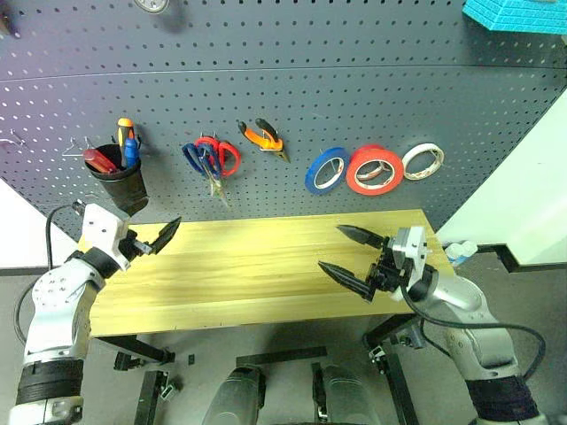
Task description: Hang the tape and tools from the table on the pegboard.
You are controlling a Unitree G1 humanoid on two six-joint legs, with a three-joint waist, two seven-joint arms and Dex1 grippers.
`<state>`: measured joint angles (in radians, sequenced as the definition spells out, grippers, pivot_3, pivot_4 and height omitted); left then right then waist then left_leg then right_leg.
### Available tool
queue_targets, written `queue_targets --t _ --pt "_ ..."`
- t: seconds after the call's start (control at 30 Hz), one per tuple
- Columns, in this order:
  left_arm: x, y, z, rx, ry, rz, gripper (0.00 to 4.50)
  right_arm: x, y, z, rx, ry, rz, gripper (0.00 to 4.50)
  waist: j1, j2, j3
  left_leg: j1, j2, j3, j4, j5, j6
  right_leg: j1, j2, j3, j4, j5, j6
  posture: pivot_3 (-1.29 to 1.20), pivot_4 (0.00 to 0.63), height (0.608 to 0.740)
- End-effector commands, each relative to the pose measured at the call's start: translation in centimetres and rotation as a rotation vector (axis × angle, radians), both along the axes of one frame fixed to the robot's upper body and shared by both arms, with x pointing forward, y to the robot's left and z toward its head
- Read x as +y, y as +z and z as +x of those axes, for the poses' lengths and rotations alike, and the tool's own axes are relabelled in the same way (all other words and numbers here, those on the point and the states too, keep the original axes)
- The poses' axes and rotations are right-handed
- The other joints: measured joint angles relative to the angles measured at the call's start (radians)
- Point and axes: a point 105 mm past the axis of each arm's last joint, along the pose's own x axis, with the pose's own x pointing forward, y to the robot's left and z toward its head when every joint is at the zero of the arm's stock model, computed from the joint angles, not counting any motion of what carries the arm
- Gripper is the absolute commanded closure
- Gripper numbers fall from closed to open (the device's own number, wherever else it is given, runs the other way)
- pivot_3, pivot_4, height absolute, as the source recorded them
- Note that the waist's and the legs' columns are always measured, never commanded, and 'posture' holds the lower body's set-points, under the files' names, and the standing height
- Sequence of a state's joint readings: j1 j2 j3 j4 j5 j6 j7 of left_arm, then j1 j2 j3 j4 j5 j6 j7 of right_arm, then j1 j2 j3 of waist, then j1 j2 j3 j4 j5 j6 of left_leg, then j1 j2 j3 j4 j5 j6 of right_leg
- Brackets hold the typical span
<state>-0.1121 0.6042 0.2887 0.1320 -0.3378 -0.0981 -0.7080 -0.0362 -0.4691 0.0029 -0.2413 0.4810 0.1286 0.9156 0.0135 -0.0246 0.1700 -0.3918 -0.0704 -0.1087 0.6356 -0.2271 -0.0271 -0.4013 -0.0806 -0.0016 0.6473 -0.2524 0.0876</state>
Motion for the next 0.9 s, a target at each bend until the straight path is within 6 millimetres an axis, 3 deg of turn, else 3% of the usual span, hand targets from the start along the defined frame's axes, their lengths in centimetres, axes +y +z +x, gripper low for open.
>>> queue_targets --t 0.03,0.33,0.53,0.9 --pt "0.5 -0.8 -0.9 -0.013 0.024 0.035 0.24 -2.0 -0.6 -0.9 -0.017 -0.069 -0.026 0.0 0.001 0.002 -0.003 0.0 0.0 0.0 0.0 0.0 0.0 0.0 0.0 0.0 0.0 0.0 0.0 0.03 0.099 0.74" --pt "-0.2 -4.3 -2.6 0.063 -0.001 0.095 0.24 -5.1 -3.1 -1.5 0.041 -0.238 -0.045 0.0 0.001 0.006 -0.008 0.001 0.0 0.0 -0.003 0.0 0.0 0.001 -0.001 0.001 -0.003 -0.002 -0.003 0.04 0.106 0.74" --pt "-0.6 -6.4 -3.8 0.134 -0.042 0.14 0.24 -5.7 -3.1 -2.1 0.054 -0.287 -0.058 0.0 0.0 0.007 -0.009 0.001 0.0 0.0 -0.004 0.0 0.0 0.002 -0.002 0.001 -0.003 -0.004 -0.003 0.02 0.11 0.74" --pt "-1.5 -6.8 -3.3 0.136 -0.072 0.132 0.24 -6.9 -3.0 -2.4 0.059 -0.333 -0.072 0.0 0.0 0.008 -0.009 0.001 0.0 0.0 -0.004 0.0 0.0 0.002 -0.002 0.002 -0.004 -0.006 -0.004 0.0 0.1 0.74"
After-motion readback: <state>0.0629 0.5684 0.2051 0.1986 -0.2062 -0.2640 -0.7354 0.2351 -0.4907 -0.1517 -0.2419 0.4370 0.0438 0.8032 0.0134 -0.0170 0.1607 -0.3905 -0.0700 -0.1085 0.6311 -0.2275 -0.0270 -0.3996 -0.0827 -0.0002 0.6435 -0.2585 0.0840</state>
